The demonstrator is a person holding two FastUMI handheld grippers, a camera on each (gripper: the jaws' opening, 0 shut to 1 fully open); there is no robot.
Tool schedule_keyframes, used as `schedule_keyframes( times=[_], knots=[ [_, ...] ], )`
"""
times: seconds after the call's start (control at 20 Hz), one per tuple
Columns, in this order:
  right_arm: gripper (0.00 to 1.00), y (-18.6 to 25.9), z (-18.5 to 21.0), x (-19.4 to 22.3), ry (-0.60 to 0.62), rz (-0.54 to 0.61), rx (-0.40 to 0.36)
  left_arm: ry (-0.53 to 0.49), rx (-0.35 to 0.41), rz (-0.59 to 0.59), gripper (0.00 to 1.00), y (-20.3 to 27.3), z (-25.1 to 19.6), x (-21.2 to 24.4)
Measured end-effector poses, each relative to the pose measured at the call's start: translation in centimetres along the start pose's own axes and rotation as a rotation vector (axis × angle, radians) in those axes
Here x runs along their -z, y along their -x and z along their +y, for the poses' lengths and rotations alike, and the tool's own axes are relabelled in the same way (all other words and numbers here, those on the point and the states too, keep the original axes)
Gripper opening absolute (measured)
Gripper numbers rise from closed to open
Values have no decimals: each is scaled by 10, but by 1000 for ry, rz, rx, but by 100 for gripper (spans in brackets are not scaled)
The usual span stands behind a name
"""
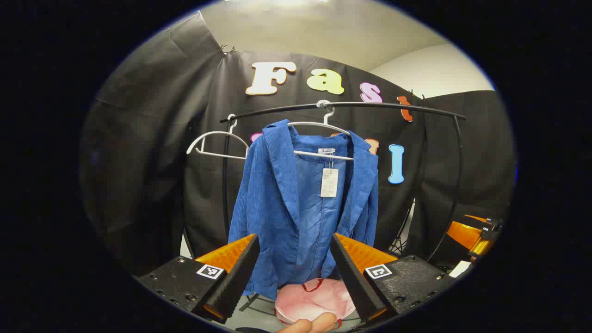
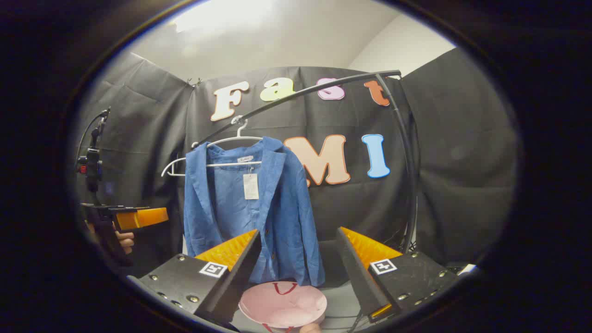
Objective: Grasp the clothes on the hanger with both hands and then place them into the laundry hamper below.
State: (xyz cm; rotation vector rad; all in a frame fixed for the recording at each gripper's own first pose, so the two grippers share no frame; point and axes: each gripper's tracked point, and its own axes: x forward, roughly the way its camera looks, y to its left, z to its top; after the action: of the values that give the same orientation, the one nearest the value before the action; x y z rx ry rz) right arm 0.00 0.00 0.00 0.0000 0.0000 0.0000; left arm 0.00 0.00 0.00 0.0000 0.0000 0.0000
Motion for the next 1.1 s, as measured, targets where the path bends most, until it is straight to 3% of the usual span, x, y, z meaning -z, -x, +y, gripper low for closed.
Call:
schedule_keyframes(
  times=[0.2,0.25,0.3,0.4,0.7,0.75,1.0,1.1],
  knots=[
    [100,6,3,-3,-6,-4,2,-18,-27,-17,95,6,14,0],
    [93,6,2,0,-3,5,7,-24,-27,-16,95,8,15,2],
    [100,6,4,2,-5,13,9,-24,-21,-14,95,9,15,4],
    [96,9,14,0,-12,3,-4,-19,-9,-12,92,13,13,4],
    [100,10,32,3,9,-6,-27,-61,-23,-34,95,21,17,-2],
    [96,9,32,3,10,-6,-26,-64,-25,-39,95,22,17,-3],
    [100,-9,38,-8,-21,-17,-38,-70,-51,-46,92,12,22,-17],
    [96,-25,43,-14,-38,-9,-50,-72,-59,-42,92,0,23,-25]
  ],
)
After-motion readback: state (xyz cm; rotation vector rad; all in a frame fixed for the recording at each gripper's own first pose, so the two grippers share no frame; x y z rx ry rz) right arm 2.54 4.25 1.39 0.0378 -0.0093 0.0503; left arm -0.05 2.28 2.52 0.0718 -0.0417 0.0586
